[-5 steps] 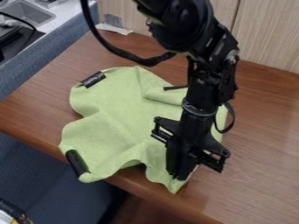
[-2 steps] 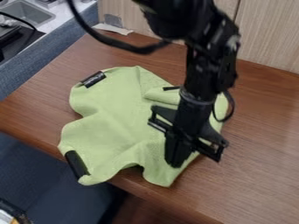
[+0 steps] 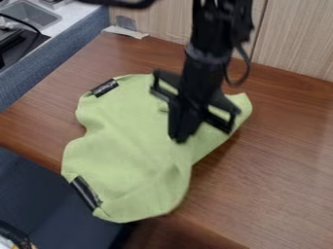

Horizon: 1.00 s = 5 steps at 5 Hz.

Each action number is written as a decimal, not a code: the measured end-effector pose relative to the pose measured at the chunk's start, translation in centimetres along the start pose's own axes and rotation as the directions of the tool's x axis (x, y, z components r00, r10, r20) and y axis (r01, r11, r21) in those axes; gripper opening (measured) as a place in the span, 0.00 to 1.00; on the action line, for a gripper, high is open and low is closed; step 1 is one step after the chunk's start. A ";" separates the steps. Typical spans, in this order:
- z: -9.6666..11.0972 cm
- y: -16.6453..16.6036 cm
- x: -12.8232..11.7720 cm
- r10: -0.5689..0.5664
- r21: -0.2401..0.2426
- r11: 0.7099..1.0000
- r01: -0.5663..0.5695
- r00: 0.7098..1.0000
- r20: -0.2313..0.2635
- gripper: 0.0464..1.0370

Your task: Fold the cloth from top left to bottom right

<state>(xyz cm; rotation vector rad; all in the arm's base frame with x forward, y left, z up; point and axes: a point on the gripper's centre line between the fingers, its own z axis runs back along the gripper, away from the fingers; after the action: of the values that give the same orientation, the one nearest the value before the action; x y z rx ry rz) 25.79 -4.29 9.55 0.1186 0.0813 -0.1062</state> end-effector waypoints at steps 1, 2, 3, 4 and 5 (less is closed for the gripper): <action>1.8 3.3 1.3 0.061 0.012 0.998 -0.061 0.998 0.010 0.01; 1.2 5.6 3.1 0.056 0.054 0.997 -0.053 0.998 -0.041 0.01; 0.4 9.4 4.5 0.083 0.083 0.994 -0.077 0.993 -0.078 0.01; -0.6 11.6 5.3 0.096 0.095 0.992 -0.086 0.990 -0.101 0.01; -1.9 14.1 5.7 0.115 0.097 0.990 -0.102 0.984 -0.133 0.01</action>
<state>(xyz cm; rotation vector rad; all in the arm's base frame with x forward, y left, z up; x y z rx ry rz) 32.86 9.30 8.82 0.2201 0.2085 0.0078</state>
